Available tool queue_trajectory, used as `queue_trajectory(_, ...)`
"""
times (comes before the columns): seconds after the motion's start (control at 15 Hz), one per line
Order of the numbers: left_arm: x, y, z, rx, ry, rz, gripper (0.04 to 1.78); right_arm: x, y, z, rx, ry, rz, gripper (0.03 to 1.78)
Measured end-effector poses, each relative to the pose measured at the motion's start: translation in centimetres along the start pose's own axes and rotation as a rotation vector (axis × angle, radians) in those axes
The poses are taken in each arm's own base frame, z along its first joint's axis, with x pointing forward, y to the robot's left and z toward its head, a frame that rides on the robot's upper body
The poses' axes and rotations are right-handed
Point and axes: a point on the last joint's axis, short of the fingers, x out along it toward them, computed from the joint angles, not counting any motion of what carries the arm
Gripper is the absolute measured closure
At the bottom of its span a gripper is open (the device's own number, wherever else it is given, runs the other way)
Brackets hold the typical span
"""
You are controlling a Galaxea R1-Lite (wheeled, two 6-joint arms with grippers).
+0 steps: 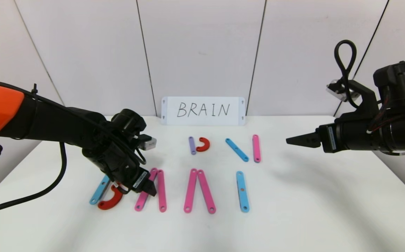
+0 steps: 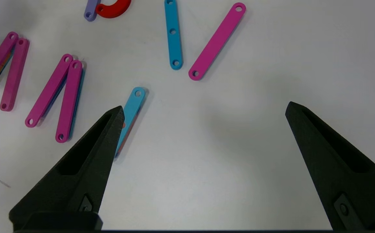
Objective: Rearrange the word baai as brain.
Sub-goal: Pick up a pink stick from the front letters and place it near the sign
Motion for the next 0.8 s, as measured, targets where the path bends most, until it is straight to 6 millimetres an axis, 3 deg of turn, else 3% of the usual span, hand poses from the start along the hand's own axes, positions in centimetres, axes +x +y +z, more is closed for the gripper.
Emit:
queue_trajectory(0.13,0.29,-0.01,-0.01,0.0,0.006,-0.003,0.1,0.01,0.0,-0.03,0.0,0.001,0.0,0.07)
queue_trajectory(0.33,0.51,0.02,-0.03,0.0,0.013,-0.004,0.31,0.02,0.0,-0.07,0.0,0.003,0.0,0.07)
queue_trajectory(0.47,0.67,0.01,-0.01,0.001,0.016,-0.005,0.57,0.03,0.0,-0.1,0.001,0.004,0.002,0.07)
queue_trajectory(0.8,1.12,-0.05,0.17,-0.002,0.022,-0.013,1.43,-0.12,0.04,-0.24,-0.004,0.004,0.003,0.07)
